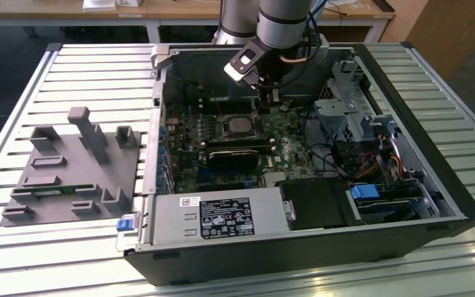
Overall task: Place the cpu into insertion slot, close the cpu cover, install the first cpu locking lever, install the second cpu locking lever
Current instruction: 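Close the cpu cover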
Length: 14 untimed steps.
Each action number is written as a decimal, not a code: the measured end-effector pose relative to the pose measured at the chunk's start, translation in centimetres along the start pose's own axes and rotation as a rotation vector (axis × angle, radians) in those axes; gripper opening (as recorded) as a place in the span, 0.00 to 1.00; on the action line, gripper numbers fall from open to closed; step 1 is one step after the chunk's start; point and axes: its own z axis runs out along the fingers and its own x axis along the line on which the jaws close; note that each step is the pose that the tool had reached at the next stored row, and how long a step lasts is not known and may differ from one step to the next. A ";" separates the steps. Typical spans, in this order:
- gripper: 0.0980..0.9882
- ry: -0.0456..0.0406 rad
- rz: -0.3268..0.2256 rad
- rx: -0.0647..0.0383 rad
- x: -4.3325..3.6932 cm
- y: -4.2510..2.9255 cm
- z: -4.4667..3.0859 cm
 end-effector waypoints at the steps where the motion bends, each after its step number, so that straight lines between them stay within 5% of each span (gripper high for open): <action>1: 0.01 -0.0001 0.000 0.000 0.00 -0.07 0.00; 14: 0.01 0.0001 0.000 0.000 -0.39 -0.67 0.26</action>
